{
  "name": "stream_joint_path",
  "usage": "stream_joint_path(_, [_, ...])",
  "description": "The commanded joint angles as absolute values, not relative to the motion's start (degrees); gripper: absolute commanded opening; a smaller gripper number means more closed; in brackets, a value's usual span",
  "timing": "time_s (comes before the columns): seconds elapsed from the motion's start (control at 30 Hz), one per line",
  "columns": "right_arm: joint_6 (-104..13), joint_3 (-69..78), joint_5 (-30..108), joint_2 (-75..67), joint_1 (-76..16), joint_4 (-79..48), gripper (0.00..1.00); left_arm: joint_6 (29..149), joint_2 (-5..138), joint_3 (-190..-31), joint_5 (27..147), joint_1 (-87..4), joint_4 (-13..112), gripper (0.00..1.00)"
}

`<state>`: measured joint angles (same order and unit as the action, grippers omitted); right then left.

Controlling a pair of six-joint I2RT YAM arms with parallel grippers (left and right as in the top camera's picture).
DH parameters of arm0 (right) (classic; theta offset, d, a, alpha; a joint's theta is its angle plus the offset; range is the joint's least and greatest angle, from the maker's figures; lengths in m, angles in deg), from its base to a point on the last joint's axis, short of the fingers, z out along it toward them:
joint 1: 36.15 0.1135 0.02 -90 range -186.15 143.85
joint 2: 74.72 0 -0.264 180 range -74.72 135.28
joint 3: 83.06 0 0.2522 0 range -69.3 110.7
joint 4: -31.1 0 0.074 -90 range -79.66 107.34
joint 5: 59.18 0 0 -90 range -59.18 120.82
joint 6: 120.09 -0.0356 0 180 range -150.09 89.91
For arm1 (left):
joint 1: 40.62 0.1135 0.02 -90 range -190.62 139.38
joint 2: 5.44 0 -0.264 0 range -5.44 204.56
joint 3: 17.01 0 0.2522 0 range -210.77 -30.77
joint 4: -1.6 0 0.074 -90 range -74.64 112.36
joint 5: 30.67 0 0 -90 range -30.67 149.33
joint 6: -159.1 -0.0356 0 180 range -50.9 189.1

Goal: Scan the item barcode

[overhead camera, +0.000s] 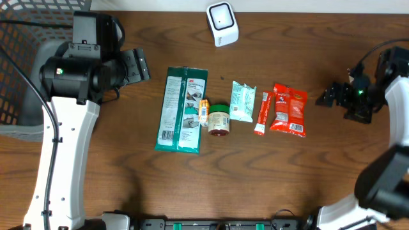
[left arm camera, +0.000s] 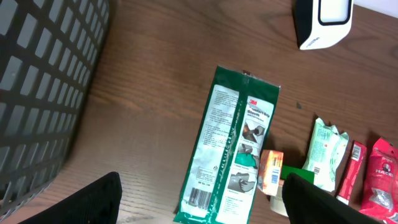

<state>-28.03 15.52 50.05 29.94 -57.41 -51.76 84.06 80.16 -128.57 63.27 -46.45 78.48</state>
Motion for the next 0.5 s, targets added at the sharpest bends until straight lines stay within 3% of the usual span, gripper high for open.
stream_joint_path(0.0, [-23.70,16.41,55.88,34.47,-57.45,-49.62,0.95,83.74,80.40,-128.62,63.12,-46.27,78.76,0.83])
stream_joint_path(0.47, [-19.70,16.41,60.67,46.71,-57.41,-39.54,0.91,83.78,80.40,-128.62,63.14,-46.27,70.45,0.83])
